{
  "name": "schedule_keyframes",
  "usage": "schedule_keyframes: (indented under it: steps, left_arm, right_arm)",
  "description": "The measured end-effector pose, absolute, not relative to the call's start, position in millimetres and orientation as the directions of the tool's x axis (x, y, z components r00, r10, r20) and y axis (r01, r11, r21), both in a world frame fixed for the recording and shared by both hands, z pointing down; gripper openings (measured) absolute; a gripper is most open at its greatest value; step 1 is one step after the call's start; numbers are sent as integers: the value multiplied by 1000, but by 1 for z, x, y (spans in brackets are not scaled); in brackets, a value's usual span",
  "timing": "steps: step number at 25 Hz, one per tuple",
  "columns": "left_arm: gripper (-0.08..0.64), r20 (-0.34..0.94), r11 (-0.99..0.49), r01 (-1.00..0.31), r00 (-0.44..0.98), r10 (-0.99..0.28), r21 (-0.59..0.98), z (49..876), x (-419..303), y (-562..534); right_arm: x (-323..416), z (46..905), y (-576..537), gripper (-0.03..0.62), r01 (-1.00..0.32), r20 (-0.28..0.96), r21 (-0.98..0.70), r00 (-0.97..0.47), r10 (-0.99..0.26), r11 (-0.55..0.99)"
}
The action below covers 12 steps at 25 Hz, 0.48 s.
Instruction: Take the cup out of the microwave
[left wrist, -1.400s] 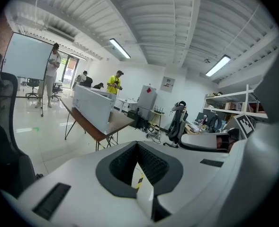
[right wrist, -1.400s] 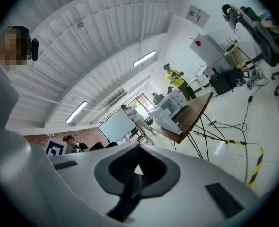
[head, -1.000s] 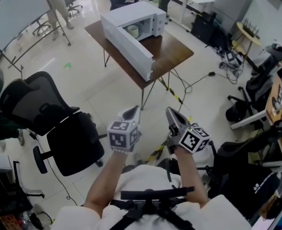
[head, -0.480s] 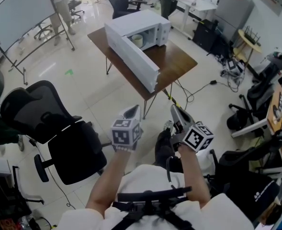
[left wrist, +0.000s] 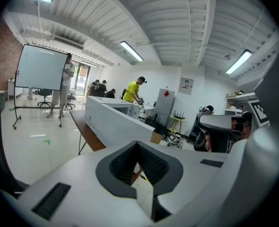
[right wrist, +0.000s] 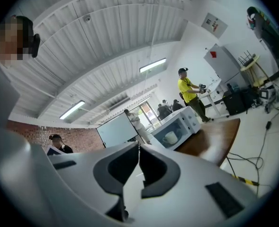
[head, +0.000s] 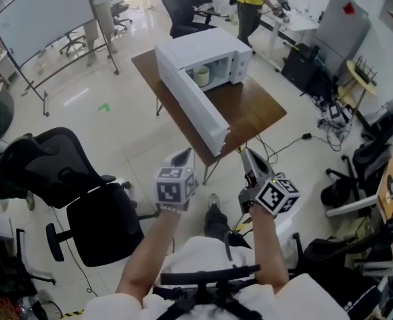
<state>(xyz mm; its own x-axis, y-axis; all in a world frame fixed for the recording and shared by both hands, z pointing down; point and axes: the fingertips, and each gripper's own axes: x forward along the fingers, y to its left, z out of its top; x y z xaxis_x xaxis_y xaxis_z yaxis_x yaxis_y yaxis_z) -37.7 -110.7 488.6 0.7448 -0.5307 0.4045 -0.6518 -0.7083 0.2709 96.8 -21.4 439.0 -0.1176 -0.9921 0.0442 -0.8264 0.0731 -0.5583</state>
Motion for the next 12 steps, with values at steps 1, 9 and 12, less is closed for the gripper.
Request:
schedule_keyframes:
  steps: [1, 9, 12]
  left_arm:
    - [-8, 406, -705, -657, 740, -536, 267, 488, -31, -122]
    - [-8, 399, -670, -710, 690, -603, 217, 465, 30, -228]
    - [-8, 414, -651, -734, 663, -624, 194, 462, 51, -266]
  right_arm:
    - [102, 438, -32, 15, -836, 52, -544, -125, -991, 77]
    - [159, 428, -136, 3, -849, 64, -504, -222, -973, 160]
    - [178, 428, -181, 3, -839, 55, -504, -270, -961, 207]
